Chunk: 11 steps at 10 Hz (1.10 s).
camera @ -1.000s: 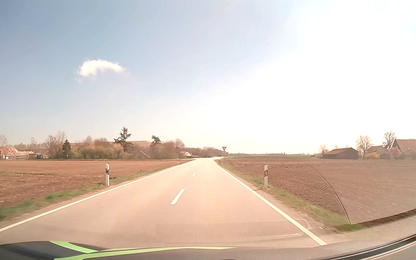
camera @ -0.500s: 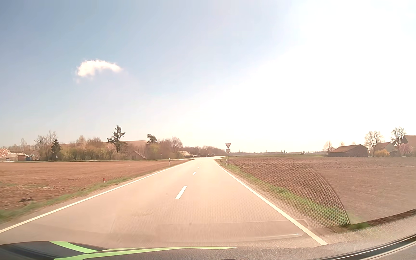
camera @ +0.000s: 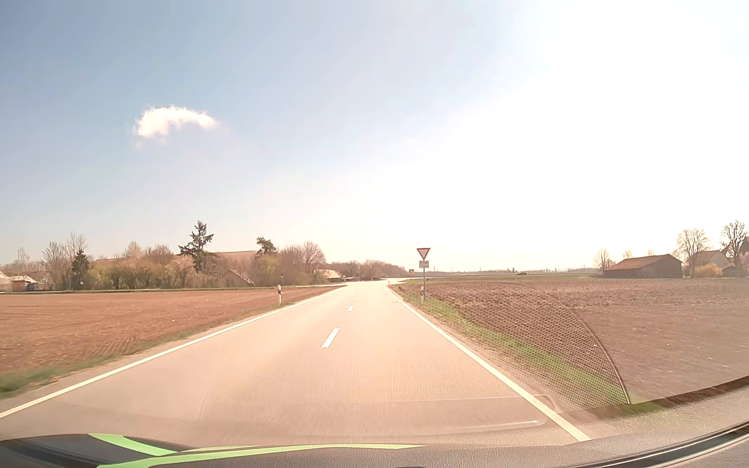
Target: Follow the waypoints while adhering to traffic rules and regulations
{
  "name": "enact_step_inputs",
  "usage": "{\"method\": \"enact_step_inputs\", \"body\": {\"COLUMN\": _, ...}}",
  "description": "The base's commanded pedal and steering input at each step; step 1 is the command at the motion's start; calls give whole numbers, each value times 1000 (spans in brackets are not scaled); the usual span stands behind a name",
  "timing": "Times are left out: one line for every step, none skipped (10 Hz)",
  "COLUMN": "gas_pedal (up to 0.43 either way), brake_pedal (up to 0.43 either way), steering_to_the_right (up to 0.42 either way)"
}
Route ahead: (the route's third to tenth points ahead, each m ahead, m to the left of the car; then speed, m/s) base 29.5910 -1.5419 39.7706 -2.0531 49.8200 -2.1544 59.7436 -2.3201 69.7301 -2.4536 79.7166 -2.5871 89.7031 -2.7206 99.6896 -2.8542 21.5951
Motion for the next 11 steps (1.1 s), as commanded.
{"method": "enact_step_inputs", "body": {"gas_pedal": 0, "brake_pedal": 0, "steering_to_the_right": 0}}
{"method": "enact_step_inputs", "body": {"gas_pedal": 0, "brake_pedal": 0, "steering_to_the_right": -1}}
{"method": "enact_step_inputs", "body": {"gas_pedal": 0, "brake_pedal": 0, "steering_to_the_right": 0}}
{"method": "enact_step_inputs", "body": {"gas_pedal": 0, "brake_pedal": 0, "steering_to_the_right": -1}}
{"method": "enact_step_inputs", "body": {"gas_pedal": 0, "brake_pedal": 0, "steering_to_the_right": 0}}
{"method": "enact_step_inputs", "body": {"gas_pedal": 0, "brake_pedal": 0, "steering_to_the_right": 0}}
{"method": "enact_step_inputs", "body": {"gas_pedal": 0, "brake_pedal": 0, "steering_to_the_right": 0}}
{"method": "enact_step_inputs", "body": {"gas_pedal": 0, "brake_pedal": 0, "steering_to_the_right": 0}}
{"method": "enact_step_inputs", "body": {"gas_pedal": 0, "brake_pedal": 0, "steering_to_the_right": -1}}
{"method": "enact_step_inputs", "body": {"gas_pedal": 0, "brake_pedal": 0, "steering_to_the_right": 0}}
{"method": "enact_step_inputs", "body": {"gas_pedal": 0, "brake_pedal": 0, "steering_to_the_right": -1}}
